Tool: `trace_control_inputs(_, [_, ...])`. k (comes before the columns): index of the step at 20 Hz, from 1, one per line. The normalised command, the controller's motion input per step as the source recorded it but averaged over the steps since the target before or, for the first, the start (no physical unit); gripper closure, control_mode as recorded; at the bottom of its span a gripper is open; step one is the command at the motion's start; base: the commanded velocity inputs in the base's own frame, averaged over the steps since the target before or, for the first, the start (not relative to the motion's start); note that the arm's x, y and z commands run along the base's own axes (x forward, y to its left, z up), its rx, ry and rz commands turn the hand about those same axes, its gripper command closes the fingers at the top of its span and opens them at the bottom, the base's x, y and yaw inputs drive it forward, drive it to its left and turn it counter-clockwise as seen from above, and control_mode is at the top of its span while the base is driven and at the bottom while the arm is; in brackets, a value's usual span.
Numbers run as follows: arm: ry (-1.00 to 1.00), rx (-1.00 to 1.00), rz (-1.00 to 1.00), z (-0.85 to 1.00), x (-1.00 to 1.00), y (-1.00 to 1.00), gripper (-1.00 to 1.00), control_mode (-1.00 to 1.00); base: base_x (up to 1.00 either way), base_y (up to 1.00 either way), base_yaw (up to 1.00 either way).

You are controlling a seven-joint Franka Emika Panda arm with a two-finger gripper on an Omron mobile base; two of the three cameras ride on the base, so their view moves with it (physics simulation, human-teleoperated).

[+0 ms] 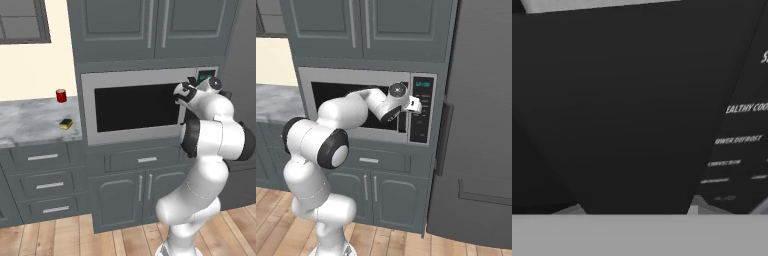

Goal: Place the sponge inside the microwave to prepare for sanitizing.

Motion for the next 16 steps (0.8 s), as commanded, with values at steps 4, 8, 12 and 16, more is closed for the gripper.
trace_control_inputs(4, [0.0,0.03,-0.02,-0.28,0.27,0.06,1.0,-1.0,0.0,0.0,0.0])
trace_control_inputs(8, [0.0,0.03,0.0,-0.25,-0.18,0.05,1.0,-1.0,0.0,0.0,0.0])
trace_control_inputs(12, [0.0,0.02,0.0,-0.19,-0.6,0.02,1.0,-1.0,0.0,0.0,0.0])
trace_control_inputs(16, [0.0,0.04,0.0,-0.09,-0.76,0.0,1.0,-1.0,0.0,0.0,0.0])
